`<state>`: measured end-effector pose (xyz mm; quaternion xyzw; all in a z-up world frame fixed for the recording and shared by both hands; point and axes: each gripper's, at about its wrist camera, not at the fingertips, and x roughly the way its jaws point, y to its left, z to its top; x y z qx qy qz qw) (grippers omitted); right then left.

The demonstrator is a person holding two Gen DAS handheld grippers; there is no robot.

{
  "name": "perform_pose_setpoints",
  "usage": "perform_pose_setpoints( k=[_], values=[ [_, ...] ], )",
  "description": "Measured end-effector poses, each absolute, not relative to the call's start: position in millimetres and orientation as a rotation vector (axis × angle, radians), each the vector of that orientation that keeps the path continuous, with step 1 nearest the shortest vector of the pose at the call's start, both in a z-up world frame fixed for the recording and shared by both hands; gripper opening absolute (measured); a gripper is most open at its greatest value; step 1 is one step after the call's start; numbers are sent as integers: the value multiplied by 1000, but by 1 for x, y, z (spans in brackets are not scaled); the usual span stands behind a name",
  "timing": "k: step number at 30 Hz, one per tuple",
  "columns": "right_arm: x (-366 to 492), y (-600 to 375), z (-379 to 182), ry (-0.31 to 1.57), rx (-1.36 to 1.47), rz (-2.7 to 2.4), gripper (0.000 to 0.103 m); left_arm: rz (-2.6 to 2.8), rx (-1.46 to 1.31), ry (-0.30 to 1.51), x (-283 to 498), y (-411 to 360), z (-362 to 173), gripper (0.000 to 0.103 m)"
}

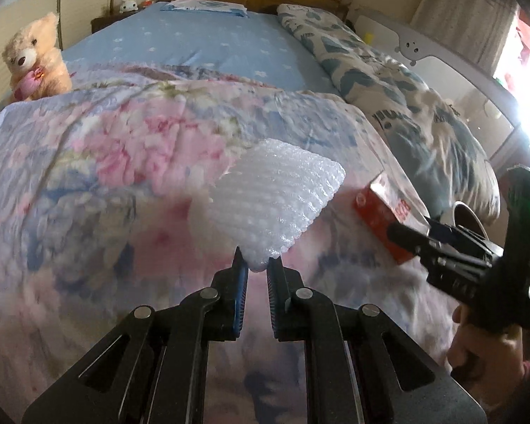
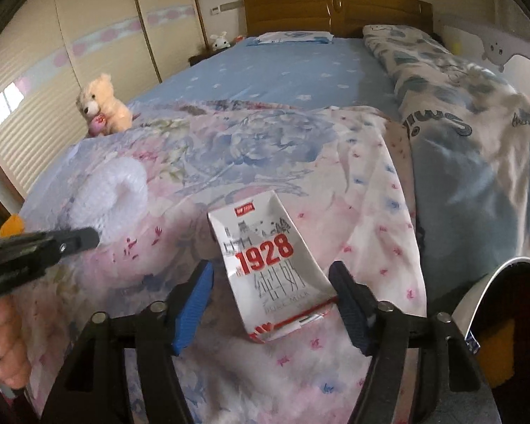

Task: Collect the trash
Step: 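Grasp the white foam net with the left tool while the right tool grasps the red-and-white milk carton, then carry the white foam net and milk carton over the bin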

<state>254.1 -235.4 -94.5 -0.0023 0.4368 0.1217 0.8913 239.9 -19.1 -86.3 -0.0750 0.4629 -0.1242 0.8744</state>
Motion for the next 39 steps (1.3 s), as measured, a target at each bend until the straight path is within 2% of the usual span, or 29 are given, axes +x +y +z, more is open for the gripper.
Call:
perform_pose_setpoints(
  k=[13,39],
  values=[
    [182,-260,-71,818,225,199,57,-320,-110,967,196,-47,-81,10],
    [95,-332,-41,701,302,40,57,-467,69,933,149,-145,-58,10]
  ],
)
